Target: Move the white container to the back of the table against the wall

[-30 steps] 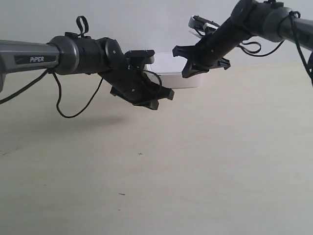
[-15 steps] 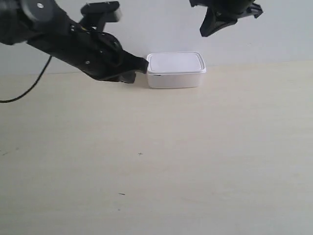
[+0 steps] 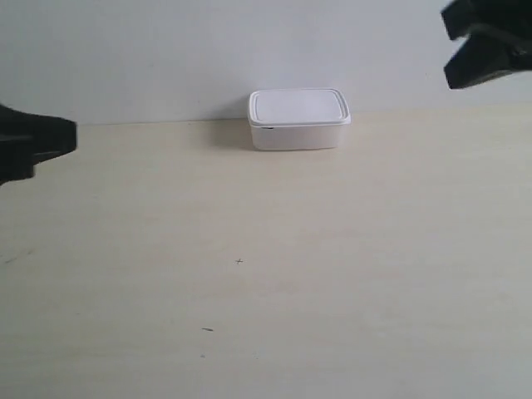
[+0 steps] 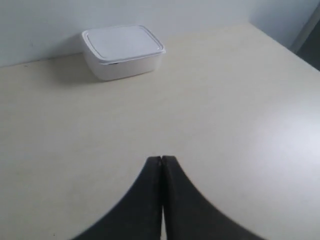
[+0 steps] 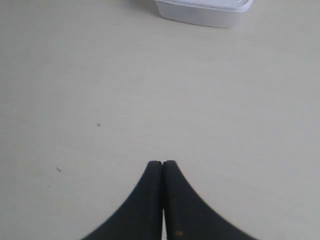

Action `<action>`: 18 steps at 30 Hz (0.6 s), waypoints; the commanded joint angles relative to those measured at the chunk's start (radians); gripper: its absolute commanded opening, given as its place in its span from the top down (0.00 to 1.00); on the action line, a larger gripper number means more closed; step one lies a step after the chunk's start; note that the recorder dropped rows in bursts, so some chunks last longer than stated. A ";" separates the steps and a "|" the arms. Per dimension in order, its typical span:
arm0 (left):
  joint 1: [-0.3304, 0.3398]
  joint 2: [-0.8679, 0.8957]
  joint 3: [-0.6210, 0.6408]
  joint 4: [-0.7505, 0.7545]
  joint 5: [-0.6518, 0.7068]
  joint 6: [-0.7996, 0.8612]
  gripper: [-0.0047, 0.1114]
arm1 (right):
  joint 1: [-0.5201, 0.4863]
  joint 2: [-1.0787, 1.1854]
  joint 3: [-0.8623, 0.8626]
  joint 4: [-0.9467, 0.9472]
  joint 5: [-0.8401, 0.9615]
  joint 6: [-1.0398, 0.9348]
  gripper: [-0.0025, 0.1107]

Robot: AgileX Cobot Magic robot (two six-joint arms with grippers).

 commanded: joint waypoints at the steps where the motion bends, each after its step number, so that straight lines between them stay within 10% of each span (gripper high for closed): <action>1: 0.001 -0.234 0.148 -0.009 -0.029 -0.011 0.96 | -0.003 -0.353 0.325 0.006 -0.106 -0.031 0.98; 7: 0.001 -0.473 0.323 0.003 -0.059 -0.004 0.96 | -0.003 -0.812 0.666 0.076 -0.272 -0.027 0.98; 14: 0.001 -0.379 0.518 0.088 -0.759 0.007 0.96 | -0.003 -0.819 0.871 0.081 -0.824 -0.027 0.98; 18: 0.001 -0.329 0.524 0.088 -0.786 0.007 0.96 | -0.003 -0.770 0.878 0.081 -0.841 -0.027 0.98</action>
